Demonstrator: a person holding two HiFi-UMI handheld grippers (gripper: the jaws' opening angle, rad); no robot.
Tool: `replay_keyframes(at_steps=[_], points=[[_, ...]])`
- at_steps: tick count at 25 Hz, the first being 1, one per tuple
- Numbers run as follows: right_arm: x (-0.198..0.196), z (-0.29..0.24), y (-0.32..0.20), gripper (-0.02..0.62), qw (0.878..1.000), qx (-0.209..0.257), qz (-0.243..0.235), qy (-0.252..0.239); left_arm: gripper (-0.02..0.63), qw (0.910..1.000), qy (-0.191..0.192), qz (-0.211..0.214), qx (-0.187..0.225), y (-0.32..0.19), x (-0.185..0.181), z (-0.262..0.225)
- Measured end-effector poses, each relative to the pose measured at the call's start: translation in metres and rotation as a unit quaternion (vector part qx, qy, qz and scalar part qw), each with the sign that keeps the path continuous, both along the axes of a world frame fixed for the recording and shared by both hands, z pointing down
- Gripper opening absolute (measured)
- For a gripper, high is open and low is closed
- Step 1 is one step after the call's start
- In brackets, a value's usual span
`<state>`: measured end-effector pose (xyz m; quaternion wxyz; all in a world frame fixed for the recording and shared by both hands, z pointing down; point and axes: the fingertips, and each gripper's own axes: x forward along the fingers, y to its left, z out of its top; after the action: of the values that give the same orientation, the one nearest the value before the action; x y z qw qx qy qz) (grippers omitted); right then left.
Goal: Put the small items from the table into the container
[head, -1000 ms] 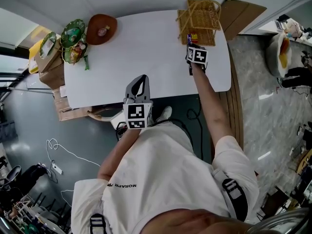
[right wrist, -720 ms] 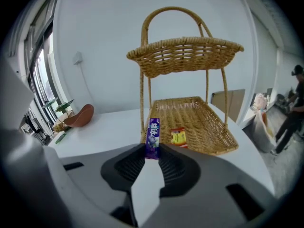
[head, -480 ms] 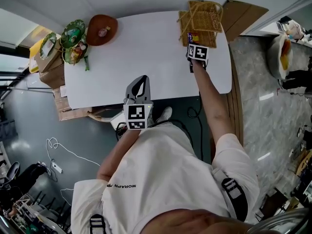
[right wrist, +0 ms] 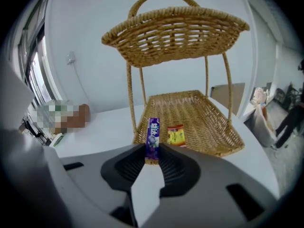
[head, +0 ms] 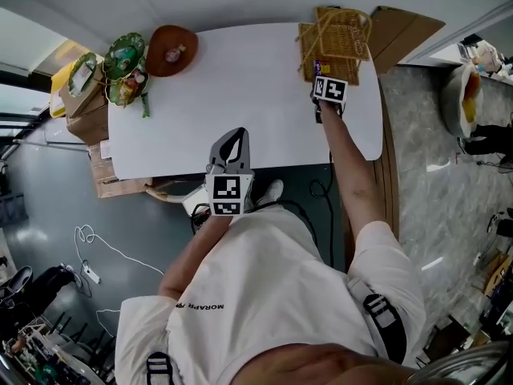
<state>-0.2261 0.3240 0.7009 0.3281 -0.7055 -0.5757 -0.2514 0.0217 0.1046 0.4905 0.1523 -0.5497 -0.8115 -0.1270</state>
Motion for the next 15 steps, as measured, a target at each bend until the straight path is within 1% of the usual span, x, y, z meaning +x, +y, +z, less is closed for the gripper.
replay_keyframes(at_steps=[5,10,15], points=[[0.0018,0.0014,0.0036,0.097,1.000,-0.004,-0.005,0.015,0.005,1.0000,0.002,-0.001,0.003,-0.0017,-0.0008,-0.0002],[0.0035,0.0088,0.0036,0.097,1.000,0.002,-0.008,0.013,0.005,1.0000,0.002,-0.005,0.005,-0.0035,0.0009,0.0004],[0.0039,0.0077,0.0078,0.097,1.000,-0.004,-0.009,0.017,0.005,0.9999,0.004,-0.007,0.007,-0.0030,0.0004,0.0018]])
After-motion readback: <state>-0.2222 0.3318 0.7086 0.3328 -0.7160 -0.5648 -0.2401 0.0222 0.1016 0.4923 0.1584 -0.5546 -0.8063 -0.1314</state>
